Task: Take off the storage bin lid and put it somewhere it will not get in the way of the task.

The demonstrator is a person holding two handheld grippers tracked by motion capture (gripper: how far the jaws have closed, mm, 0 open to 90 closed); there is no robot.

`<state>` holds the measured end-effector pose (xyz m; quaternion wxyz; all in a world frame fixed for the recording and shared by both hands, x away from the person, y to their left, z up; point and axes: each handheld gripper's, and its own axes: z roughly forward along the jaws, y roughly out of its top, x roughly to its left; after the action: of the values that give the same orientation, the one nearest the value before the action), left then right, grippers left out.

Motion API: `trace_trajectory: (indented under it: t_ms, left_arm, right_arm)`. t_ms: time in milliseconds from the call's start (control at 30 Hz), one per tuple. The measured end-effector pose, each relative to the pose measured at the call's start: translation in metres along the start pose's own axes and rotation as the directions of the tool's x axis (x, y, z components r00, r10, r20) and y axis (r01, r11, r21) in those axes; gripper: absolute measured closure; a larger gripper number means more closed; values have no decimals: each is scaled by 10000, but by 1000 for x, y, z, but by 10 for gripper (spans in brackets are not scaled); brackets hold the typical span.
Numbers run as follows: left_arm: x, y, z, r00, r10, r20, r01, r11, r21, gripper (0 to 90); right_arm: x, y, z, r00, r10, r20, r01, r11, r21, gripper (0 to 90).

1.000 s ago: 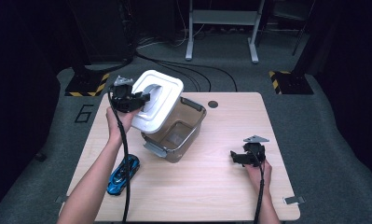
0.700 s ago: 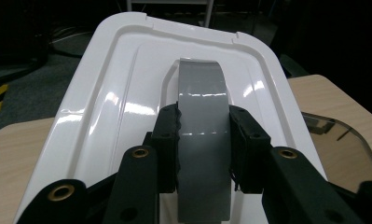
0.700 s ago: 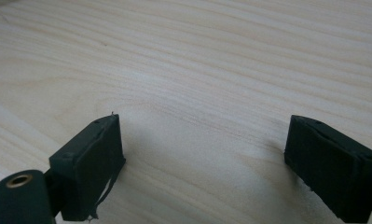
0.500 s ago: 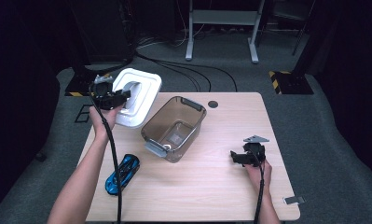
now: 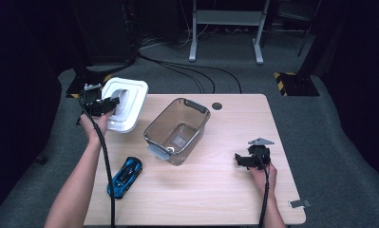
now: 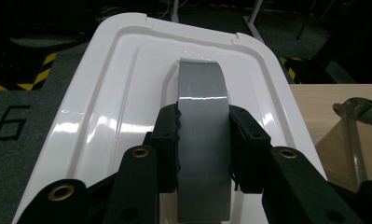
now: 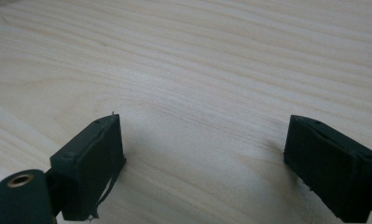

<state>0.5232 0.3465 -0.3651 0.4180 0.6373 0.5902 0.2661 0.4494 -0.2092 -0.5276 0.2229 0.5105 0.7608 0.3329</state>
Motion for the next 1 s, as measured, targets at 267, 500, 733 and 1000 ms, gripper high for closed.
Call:
trace_trajectory:
  t_ms: [267,500,733,1000]
  left_arm:
    - [17,-18,10,9991,-343,-232,350,9989,299,667]
    - [33,-37,21,9959,-790,-440,818,9944,663,667]
    - [41,-52,32,9942,-854,-656,916,9910,981,667]
    - [45,-74,47,9922,-829,-931,955,9855,1406,667]
  right_arm:
    - [0,0,0,10000,8,2,-8,10000,-5,109]
    - [0,0,0,10000,12,6,-12,10000,-9,110]
    - [0,0,0,10000,20,17,-20,10000,-13,110]
    - [0,0,0,10000,24,41,-24,10000,-29,111]
